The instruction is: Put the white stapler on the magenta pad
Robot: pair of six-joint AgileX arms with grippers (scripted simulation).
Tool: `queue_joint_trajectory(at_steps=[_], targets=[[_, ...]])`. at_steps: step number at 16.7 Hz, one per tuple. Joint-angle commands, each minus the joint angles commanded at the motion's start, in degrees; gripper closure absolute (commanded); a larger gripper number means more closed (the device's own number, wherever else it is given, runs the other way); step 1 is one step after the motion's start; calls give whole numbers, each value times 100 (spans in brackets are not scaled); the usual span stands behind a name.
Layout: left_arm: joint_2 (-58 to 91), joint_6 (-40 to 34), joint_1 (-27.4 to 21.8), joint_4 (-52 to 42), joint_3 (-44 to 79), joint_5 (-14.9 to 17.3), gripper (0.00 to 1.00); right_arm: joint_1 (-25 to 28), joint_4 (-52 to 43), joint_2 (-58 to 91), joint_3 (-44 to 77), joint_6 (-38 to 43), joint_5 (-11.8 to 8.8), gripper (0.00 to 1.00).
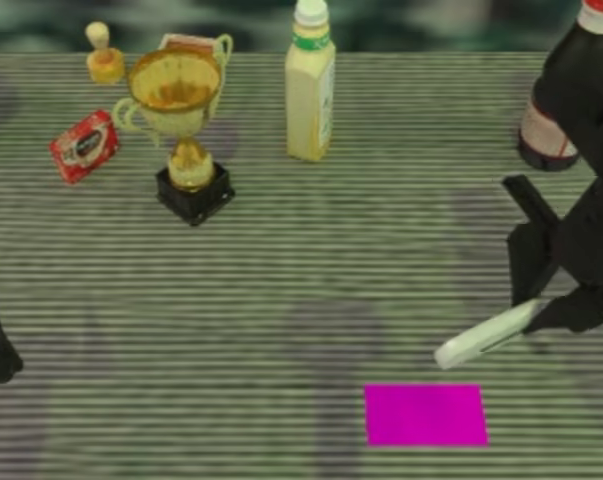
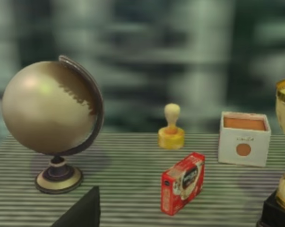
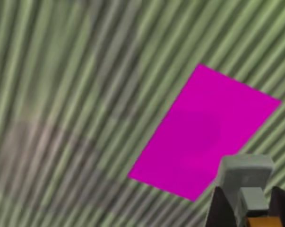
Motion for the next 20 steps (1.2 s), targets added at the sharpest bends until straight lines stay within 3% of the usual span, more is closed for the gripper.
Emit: queue_joint_trajectory(at_steps=[4, 7, 15, 20], targets=[[0, 0, 0, 0, 0, 0, 0, -174, -8, -488, -491, 1486, -338, 100], [0, 0, 0, 0, 0, 0, 0, -245, -6, -700, -673, 2038, -480, 100], [0, 0, 0, 0, 0, 0, 0, -185, 88, -663, -715, 2151, -488, 100], [0, 0, 0, 0, 0, 0, 0, 214, 1158, -166, -1155, 2613, -454, 100]])
